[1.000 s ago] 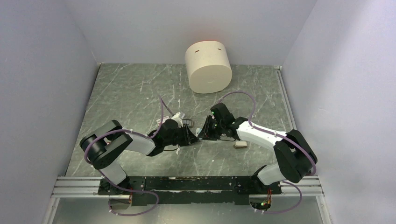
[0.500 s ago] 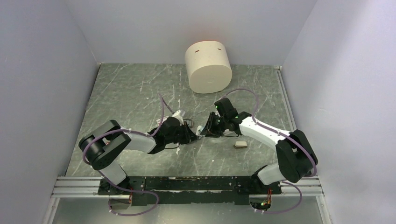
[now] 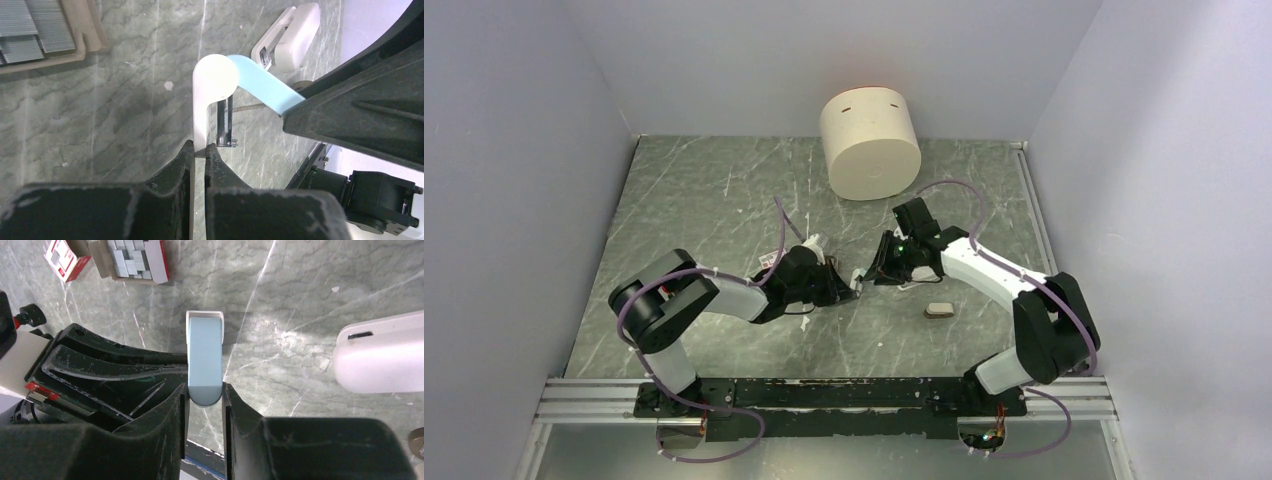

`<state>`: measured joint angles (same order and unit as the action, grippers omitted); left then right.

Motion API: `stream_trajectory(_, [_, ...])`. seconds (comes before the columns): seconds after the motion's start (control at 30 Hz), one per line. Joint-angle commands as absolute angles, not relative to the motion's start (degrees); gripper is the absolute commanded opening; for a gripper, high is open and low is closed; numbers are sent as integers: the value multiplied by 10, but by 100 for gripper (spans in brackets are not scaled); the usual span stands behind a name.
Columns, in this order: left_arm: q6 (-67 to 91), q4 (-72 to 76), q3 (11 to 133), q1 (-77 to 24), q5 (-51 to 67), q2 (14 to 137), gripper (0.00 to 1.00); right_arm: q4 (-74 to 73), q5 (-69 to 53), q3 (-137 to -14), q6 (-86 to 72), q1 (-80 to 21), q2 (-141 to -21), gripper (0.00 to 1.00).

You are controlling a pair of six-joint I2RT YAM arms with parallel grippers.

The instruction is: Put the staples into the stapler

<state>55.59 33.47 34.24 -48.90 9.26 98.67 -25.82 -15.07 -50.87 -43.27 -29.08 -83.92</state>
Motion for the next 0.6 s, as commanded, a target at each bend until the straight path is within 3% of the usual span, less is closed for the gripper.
stream_trajectory(0.0, [548, 300, 348, -492, 121, 999, 6, -250, -98, -543, -402, -268, -863, 24])
stream_trajectory(0.43, [552, 277, 358, -492, 123, 1009, 7, -184, -92, -523, -398, -262, -906, 37])
stream_trajectory(0.57, [557, 225, 369, -492, 107, 1001, 14, -158, -107, -513, -401, -263, -909, 40])
